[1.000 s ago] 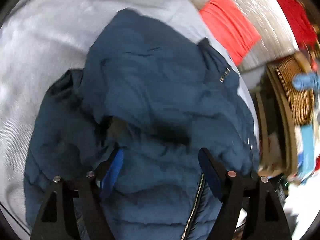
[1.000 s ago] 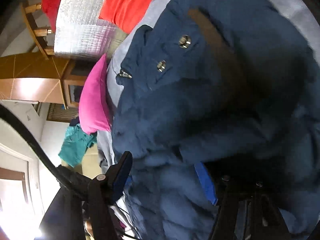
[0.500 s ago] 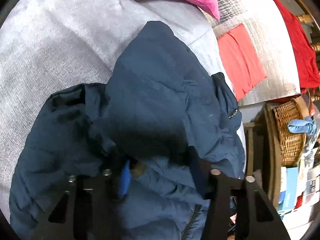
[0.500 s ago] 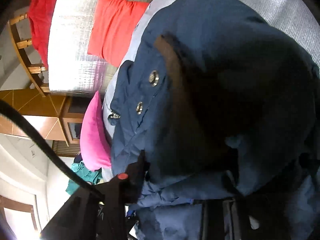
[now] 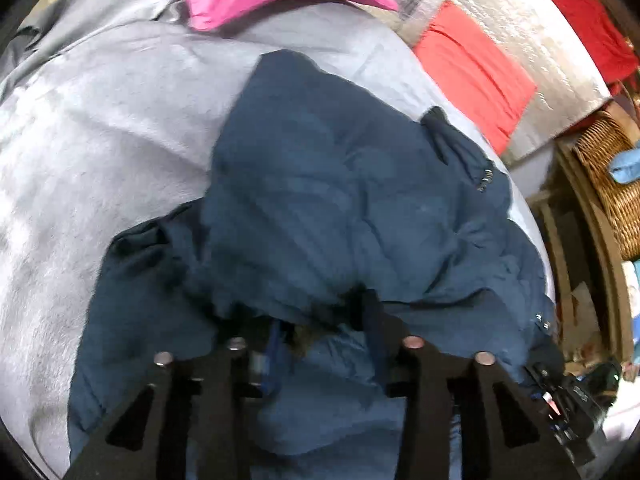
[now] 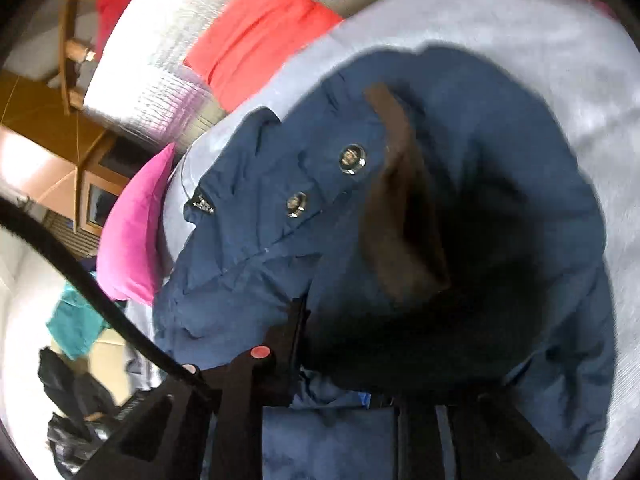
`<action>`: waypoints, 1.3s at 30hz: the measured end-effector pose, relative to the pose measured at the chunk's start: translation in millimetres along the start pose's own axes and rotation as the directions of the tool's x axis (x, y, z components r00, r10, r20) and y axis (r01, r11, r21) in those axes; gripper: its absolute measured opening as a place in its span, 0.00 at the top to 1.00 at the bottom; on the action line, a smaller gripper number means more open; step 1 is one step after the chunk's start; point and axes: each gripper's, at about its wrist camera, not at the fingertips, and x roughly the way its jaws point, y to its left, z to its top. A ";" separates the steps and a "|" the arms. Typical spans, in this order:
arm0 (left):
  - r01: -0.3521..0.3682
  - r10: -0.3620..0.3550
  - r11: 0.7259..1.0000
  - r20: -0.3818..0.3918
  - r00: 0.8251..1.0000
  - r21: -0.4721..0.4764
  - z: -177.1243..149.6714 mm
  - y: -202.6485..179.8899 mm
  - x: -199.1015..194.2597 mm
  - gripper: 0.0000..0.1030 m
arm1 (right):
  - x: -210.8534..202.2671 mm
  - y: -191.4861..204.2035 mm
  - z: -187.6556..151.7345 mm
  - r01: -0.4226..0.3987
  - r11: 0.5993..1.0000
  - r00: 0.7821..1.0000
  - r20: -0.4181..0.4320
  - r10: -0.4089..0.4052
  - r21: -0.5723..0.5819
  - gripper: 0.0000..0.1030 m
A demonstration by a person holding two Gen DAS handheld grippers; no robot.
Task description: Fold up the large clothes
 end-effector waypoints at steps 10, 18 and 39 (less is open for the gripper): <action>0.054 -0.057 0.997 -0.053 0.997 -0.058 -1.0 15.0 -9.0 0.31 | 1.5 -4.5 -14.0 -0.148 0.985 0.982 -0.106 0.157 0.091 0.45; 0.133 -0.133 0.987 0.006 0.991 -0.090 -3.9 15.2 -3.9 0.66 | 13.7 -8.1 -7.8 -0.171 0.978 0.985 -0.012 0.173 0.116 0.70; -0.042 0.035 0.984 0.044 0.998 0.170 -7.2 -13.7 -39.4 0.45 | -18.1 11.2 -5.1 -0.146 0.987 0.981 -0.137 0.136 -0.070 0.51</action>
